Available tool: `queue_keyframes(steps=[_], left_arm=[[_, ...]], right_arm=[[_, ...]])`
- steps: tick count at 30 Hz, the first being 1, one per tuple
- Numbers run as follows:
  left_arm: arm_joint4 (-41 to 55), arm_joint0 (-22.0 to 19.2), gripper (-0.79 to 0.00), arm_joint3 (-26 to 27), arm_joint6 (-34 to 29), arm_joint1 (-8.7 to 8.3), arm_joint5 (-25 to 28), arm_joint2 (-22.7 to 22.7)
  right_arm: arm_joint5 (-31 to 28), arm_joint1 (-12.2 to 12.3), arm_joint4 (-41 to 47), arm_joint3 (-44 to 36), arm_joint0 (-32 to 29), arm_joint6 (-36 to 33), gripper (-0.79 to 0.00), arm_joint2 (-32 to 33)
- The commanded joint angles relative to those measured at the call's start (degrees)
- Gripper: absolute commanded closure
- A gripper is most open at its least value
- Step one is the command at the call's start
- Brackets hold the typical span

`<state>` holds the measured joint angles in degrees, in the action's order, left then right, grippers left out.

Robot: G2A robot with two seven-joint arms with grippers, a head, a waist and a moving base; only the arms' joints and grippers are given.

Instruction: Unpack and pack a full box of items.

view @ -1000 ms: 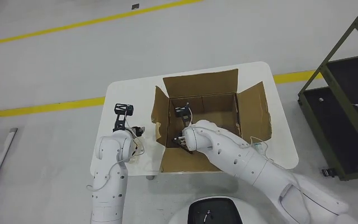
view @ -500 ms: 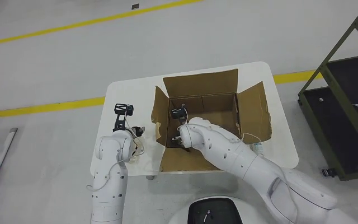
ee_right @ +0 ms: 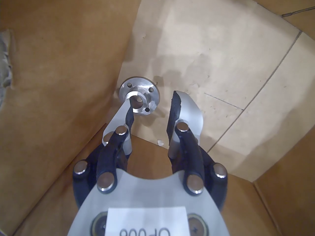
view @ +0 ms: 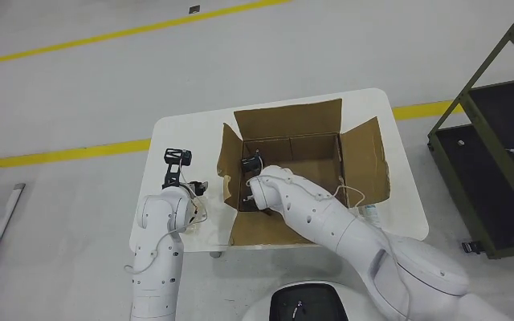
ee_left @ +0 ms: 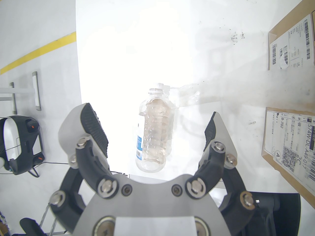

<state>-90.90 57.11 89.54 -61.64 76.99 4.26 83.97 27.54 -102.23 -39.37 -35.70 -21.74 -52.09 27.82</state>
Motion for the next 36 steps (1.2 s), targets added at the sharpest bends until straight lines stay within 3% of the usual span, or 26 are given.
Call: queue_keyframes(steps=[1, 36], left_arm=[[0.00, 0.00, -0.785, 0.00, 0.00, 0.00, 0.00, 0.00], [0.00, 0.00, -0.785, 0.00, 0.00, 0.00, 0.00, 0.00]], right_arm=[[-0.21, -0.56, -0.24, 1.03, 0.46, -0.78, -0.351, -0.24], [-4.90, -6.24, -0.29, 13.23, 2.87, 0.19, -0.357, 2.18]])
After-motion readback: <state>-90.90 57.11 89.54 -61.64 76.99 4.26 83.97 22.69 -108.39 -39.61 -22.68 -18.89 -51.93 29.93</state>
